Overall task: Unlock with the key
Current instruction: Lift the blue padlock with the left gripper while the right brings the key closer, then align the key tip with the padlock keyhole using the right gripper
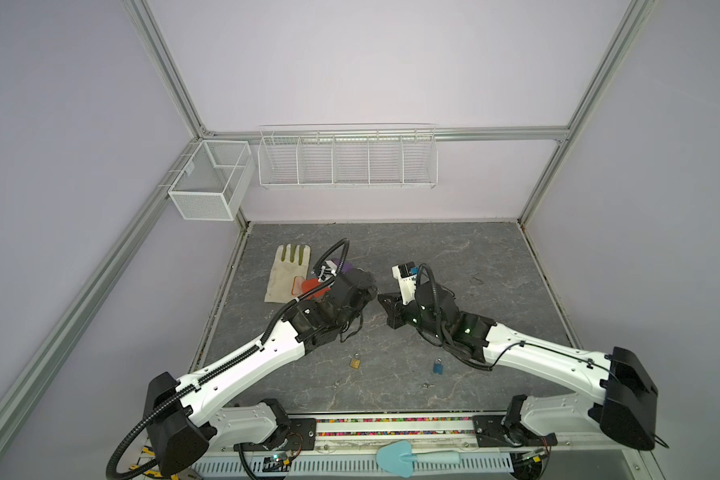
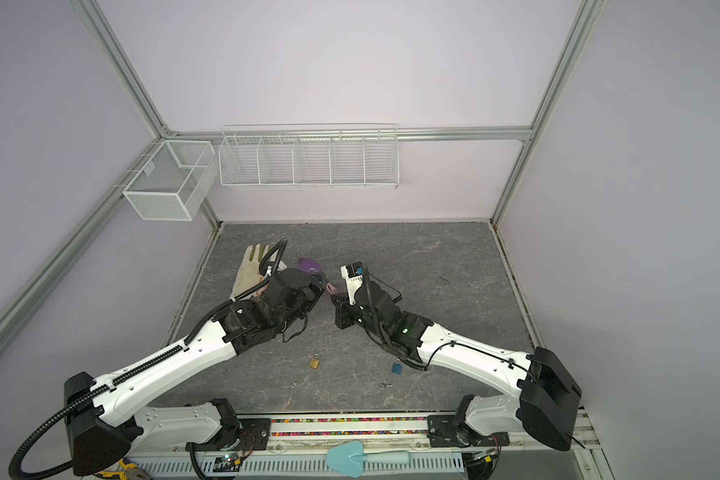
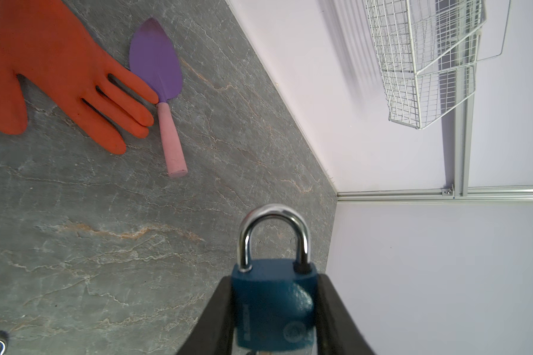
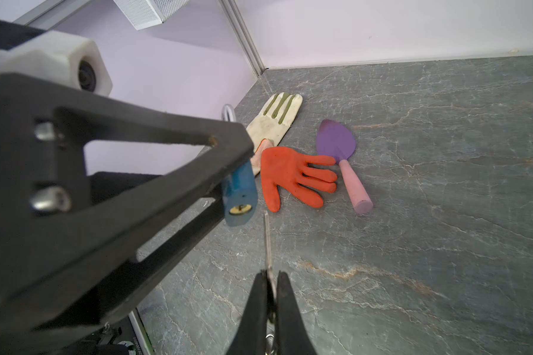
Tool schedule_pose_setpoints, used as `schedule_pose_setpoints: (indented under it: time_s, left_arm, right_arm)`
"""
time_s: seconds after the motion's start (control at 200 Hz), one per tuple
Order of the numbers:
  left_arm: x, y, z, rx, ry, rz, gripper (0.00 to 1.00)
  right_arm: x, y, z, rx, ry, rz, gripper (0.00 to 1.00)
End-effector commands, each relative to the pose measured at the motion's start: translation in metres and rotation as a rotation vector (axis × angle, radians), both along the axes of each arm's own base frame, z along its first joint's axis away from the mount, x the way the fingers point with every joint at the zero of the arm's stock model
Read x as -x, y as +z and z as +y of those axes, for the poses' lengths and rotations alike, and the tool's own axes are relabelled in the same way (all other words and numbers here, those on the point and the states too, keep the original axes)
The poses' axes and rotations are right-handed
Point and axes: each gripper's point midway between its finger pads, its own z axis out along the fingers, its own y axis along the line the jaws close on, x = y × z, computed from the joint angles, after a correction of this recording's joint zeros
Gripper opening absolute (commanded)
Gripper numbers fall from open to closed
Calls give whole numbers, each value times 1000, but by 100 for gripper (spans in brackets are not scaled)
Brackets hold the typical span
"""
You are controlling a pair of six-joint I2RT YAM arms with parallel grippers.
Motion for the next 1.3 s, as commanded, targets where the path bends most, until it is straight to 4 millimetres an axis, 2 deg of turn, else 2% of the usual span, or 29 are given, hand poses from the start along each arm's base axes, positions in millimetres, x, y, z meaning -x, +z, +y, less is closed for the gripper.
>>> schedule_pose_setpoints:
  time_s: [0.0,0.125,0.505,0.745,1.044,1.294]
  left_arm:
    - [-4,16,4,7,18,-51,0]
    - [-5,17,-2,-1,0,-51,0]
    - [-5,18,-8,8,-27,-63,0]
    - [-6,17,-11,10,-35,-65,0]
    - [-6,14,-14,2,-47,-56,0]
    - [-4,21,-19,36,-77,-68,0]
  right_arm:
    - [4,11,5,-16,29,-28,6]
    - [3,20,5,-19,27,-49,6]
    - [-2,19,1,24,-2,-69,6]
    - [1,28,3,5,20,-81,6]
    - [-1,36,-6,20,-9,-108,6]
    - [-6,24,-3,82,-17,-90,6]
